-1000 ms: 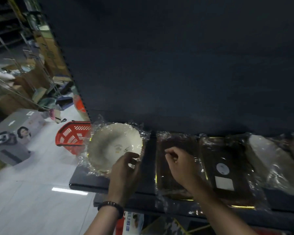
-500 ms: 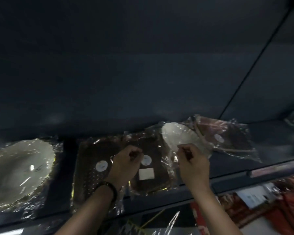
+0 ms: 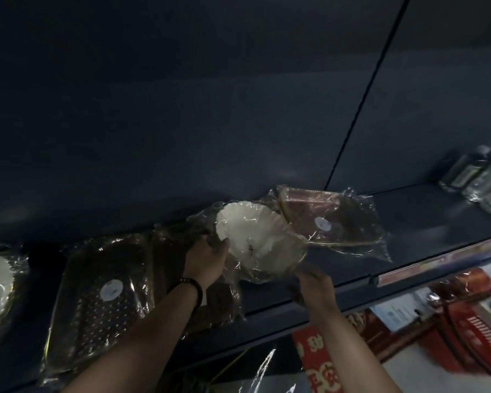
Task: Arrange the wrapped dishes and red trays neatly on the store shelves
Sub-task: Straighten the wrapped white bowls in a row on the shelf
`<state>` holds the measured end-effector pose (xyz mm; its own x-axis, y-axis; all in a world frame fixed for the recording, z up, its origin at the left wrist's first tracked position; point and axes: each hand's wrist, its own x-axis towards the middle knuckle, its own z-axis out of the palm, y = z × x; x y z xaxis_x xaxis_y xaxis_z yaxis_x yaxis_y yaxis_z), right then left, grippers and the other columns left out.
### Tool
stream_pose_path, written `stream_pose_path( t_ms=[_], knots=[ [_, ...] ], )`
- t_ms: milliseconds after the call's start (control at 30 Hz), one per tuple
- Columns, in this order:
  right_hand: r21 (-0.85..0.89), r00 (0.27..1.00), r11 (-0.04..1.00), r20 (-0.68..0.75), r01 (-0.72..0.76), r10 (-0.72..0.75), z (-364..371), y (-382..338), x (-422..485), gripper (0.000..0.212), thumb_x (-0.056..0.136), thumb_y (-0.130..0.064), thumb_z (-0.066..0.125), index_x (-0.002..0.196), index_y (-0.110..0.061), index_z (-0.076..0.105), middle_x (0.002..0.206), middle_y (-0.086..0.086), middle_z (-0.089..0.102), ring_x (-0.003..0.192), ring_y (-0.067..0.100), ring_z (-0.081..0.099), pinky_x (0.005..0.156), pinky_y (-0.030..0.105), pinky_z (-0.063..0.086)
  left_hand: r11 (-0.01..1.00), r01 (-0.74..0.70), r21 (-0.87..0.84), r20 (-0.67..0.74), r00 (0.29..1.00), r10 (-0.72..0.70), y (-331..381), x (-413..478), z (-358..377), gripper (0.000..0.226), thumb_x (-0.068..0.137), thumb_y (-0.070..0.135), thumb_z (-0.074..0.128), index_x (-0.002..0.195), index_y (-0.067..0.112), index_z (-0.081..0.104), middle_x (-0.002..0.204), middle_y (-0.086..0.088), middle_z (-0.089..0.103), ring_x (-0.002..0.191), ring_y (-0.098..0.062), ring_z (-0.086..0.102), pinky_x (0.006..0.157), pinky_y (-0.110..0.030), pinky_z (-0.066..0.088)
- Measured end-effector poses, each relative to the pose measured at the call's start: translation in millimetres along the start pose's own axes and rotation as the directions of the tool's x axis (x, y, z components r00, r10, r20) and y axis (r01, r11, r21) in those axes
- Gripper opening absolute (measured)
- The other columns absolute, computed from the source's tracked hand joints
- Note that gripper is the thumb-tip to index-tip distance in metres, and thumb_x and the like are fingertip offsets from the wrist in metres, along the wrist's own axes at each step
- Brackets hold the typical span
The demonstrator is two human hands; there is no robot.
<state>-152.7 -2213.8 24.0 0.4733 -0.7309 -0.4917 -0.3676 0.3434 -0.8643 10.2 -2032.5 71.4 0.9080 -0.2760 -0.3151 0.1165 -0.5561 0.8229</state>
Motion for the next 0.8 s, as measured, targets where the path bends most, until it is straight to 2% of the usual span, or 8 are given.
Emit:
stream_pose_path(
  t_ms=[67, 133, 200, 333, 400, 533, 667, 800],
  knots=[
    [0.025, 0.999, 0.999, 0.024, -0.023, 0.022, 1.2, -0.9, 5.5, 0.025, 0.092, -0.021, 0.074, 0.090, 0.003, 0.070, 0.071, 0.010, 0.066, 0.067, 0.026, 0.065, 0.062, 0.036, 0.051, 0.998, -0.019, 0.056, -0.017, 1.000, 0.020, 2.8, 1.9, 5.3, 0.046, 0.099, 0.051, 0.067, 0.127, 0.016, 0.063, 0.110, -0.002, 0.073, 0.093, -0.016, 0.068, 0.085, -0.035, 0.057],
    [0.053, 0.997, 0.997, 0.048, -0.060, 0.057, 3.1, -3.7, 8.5, 0.012, 0.093, -0.012, 0.073, 0.085, -0.004, 0.077, 0.073, 0.011, 0.072, 0.069, 0.027, 0.070, 0.067, 0.037, 0.054, 0.998, 0.002, 0.067, -0.034, 0.999, 0.001, 3.5, 4.3, 9.1, 0.051, 0.094, 0.055, 0.070, 0.129, 0.019, 0.062, 0.113, -0.004, 0.073, 0.100, -0.023, 0.071, 0.092, -0.041, 0.060],
    [0.050, 0.997, 0.997, 0.049, -0.064, 0.061, 6.0, -5.2, 12.3, 0.013, 0.091, -0.010, 0.075, 0.079, -0.008, 0.079, 0.077, 0.014, 0.075, 0.071, 0.028, 0.071, 0.071, 0.040, 0.057, 0.997, 0.034, 0.069, -0.050, 0.998, -0.030, 2.2, 8.7, 13.5, 0.054, 0.088, 0.061, 0.071, 0.125, 0.023, 0.063, 0.113, -0.002, 0.073, 0.098, -0.024, 0.073, 0.090, -0.045, 0.062],
    [0.026, 0.997, 0.997, 0.008, -0.076, 0.076, 9.3, -4.6, 16.5, 0.008, 0.084, -0.012, 0.080, 0.076, -0.013, 0.082, 0.079, 0.012, 0.079, 0.080, 0.032, 0.076, 0.080, 0.048, 0.062, 0.995, 0.058, 0.083, -0.075, 0.996, -0.052, 10.3, 9.6, 19.9, 0.044, 0.095, 0.049, 0.071, 0.124, 0.018, 0.063, 0.117, -0.005, 0.071, 0.104, -0.027, 0.070, 0.094, -0.036, 0.056],
    [0.056, 0.996, 0.994, 0.000, -0.090, 0.090, 10.1, 0.3, 19.3, 0.003, 0.081, -0.012, 0.081, 0.079, -0.013, 0.083, 0.085, 0.016, 0.080, 0.086, 0.035, 0.077, 0.086, 0.053, 0.062, 0.996, 0.058, 0.073, -0.098, 0.994, -0.051, 12.9, 10.1, 23.8, 0.037, 0.098, 0.033, 0.072, 0.128, 0.013, 0.064, 0.122, -0.009, 0.072, 0.108, -0.027, 0.069, 0.087, -0.029, 0.049],
    [0.137, 0.996, 0.988, -0.036, -0.074, 0.080, 12.4, 14.3, 24.9, 0.018, 0.074, -0.024, 0.082, 0.089, -0.014, 0.083, 0.088, 0.010, 0.081, 0.092, 0.034, 0.075, 0.092, 0.053, 0.061, 0.999, 0.036, 0.011, -0.131, 0.991, -0.034, 13.5, 5.6, 22.2, 0.028, 0.092, 0.022, 0.075, 0.119, 0.016, 0.069, 0.109, -0.001, 0.073, 0.087, -0.010, 0.066, 0.071, -0.025, 0.053],
    [0.217, 0.990, 0.971, -0.070, -0.104, 0.122, 19.1, 12.4, 8.7, 0.011, 0.082, -0.015, 0.082, 0.084, -0.005, 0.080, 0.085, 0.013, 0.080, 0.085, 0.030, 0.073, 0.083, 0.043, 0.059, 0.997, 0.019, -0.081, -0.187, 0.982, -0.034, 10.2, -0.7, 8.9, 0.013, 0.091, 0.018, 0.075, 0.102, 0.015, 0.070, 0.092, 0.001, 0.071, 0.075, -0.011, 0.069, 0.065, -0.031, 0.062],
    [0.333, 0.986, 0.931, -0.030, -0.147, 0.167, 31.7, 13.9, 1.6, 0.027, 0.080, -0.021, 0.084, 0.097, -0.002, 0.076, 0.093, 0.015, 0.077, 0.089, 0.032, 0.072, 0.079, 0.041, 0.059, 0.974, 0.041, -0.221, -0.198, 0.976, -0.086, 0.6, -8.4, -11.5, 0.012, 0.089, 0.015, 0.078, 0.094, 0.022, 0.071, 0.094, -0.005, 0.078, 0.081, -0.024, 0.078, 0.073, -0.049, 0.068]
  ],
)
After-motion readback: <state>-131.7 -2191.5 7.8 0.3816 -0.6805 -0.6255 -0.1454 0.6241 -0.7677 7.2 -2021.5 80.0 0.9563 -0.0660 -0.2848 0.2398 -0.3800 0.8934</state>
